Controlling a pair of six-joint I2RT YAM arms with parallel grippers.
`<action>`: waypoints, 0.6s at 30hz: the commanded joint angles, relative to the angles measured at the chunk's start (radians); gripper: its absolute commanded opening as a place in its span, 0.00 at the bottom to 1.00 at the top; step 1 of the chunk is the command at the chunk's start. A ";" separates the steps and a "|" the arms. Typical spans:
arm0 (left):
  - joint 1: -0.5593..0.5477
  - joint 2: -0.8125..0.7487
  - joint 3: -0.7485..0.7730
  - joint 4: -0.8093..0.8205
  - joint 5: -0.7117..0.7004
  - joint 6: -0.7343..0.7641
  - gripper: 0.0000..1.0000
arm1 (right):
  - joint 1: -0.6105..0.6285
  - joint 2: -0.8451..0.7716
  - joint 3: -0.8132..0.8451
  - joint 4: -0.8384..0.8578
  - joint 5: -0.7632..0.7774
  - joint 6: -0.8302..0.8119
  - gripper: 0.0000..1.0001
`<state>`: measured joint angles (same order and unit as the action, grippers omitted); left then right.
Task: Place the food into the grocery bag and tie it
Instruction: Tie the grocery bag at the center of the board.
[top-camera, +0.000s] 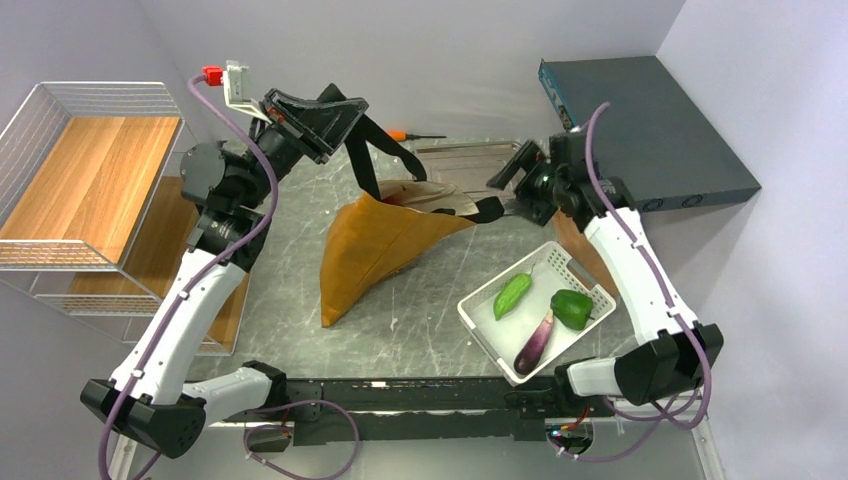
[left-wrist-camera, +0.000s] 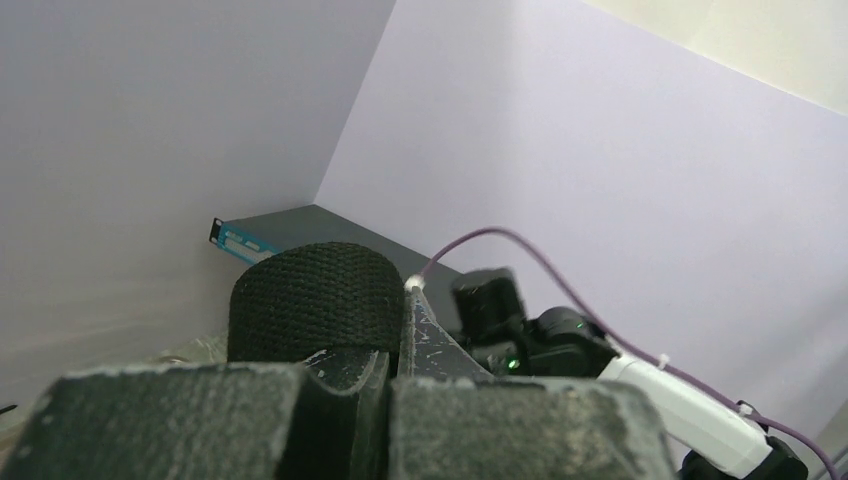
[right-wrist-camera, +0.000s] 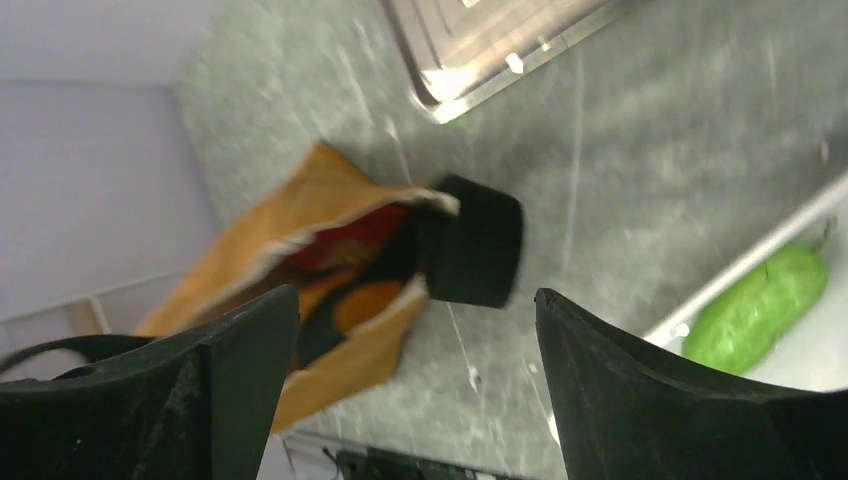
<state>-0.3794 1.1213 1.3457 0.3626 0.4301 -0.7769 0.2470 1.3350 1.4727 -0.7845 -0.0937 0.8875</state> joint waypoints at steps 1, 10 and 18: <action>-0.001 -0.011 0.048 0.132 -0.011 -0.020 0.00 | -0.005 -0.023 -0.152 0.051 -0.137 0.087 0.89; -0.001 -0.015 0.028 0.153 -0.014 -0.036 0.00 | -0.004 0.041 -0.203 0.105 -0.133 0.127 0.85; -0.001 -0.020 0.006 0.169 -0.014 -0.043 0.00 | 0.004 0.056 -0.211 0.214 -0.188 0.164 0.05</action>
<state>-0.3801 1.1278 1.3426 0.3843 0.4320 -0.8005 0.2462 1.3914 1.2278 -0.6651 -0.2367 1.0256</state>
